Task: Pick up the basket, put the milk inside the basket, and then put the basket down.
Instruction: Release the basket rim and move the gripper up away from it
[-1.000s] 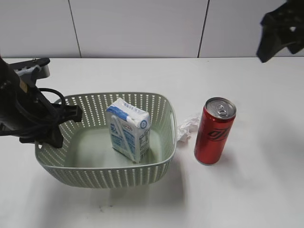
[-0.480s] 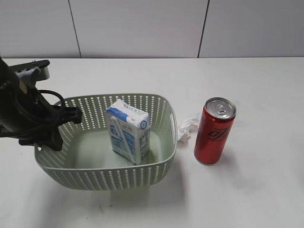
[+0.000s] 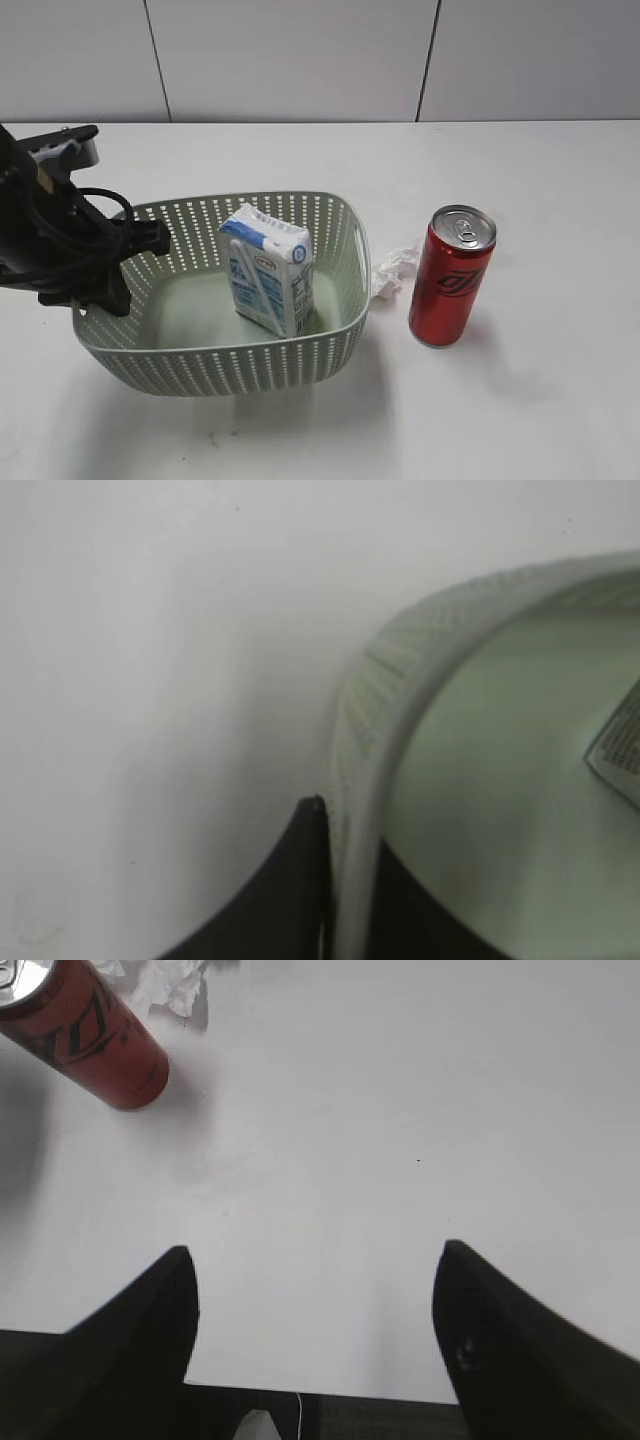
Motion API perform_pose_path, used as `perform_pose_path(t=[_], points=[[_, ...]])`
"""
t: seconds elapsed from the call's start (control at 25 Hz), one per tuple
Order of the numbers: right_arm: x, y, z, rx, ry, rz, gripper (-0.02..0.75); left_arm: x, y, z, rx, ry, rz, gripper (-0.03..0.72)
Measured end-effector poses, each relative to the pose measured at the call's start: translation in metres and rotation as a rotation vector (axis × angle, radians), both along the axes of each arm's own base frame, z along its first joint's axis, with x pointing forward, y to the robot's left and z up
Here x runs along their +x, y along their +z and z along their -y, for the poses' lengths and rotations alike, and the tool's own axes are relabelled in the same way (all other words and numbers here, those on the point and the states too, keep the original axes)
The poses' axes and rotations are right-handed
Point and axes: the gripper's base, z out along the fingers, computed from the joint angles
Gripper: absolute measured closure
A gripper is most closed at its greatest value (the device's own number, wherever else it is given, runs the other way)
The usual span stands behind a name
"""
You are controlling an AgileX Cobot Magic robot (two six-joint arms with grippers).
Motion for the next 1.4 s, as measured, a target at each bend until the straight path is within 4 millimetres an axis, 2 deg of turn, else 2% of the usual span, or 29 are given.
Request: perform_pose_path(t=[0.2, 0.44, 0.68, 0.88, 1.08, 1.24, 1.4], points=[[-0.033, -0.020, 0.006, -0.016, -0.005, 0.097, 0.167, 0.000, 0.000, 0.000, -0.001, 0.001, 0.001, 0.690], [-0.055, -0.041, 0.009, -0.024, -0.008, 0.157, 0.167, 0.001, 0.001, 0.001, -0.004, 0.001, 0.007, 0.690], [-0.069, -0.042, 0.011, -0.017, -0.009, 0.241, 0.167, 0.012, 0.013, 0.005, -0.014, -0.008, 0.053, 0.690], [-0.084, -0.039, 0.013, -0.017, -0.008, 0.349, 0.167, 0.038, 0.019, 0.015, 0.032, -0.042, 0.065, 0.690], [-0.100, -0.036, 0.015, -0.004, -0.011, 0.463, 0.167, 0.072, 0.021, 0.031, 0.032, -0.046, 0.081, 0.690], [-0.103, -0.036, 0.015, -0.002, -0.012, 0.483, 0.166, 0.102, 0.021, 0.038, 0.025, -0.051, 0.113, 0.690], [-0.103, -0.036, 0.015, -0.002, -0.012, 0.483, 0.166, 0.132, 0.010, 0.035, 0.042, -0.048, 0.094, 0.690]])
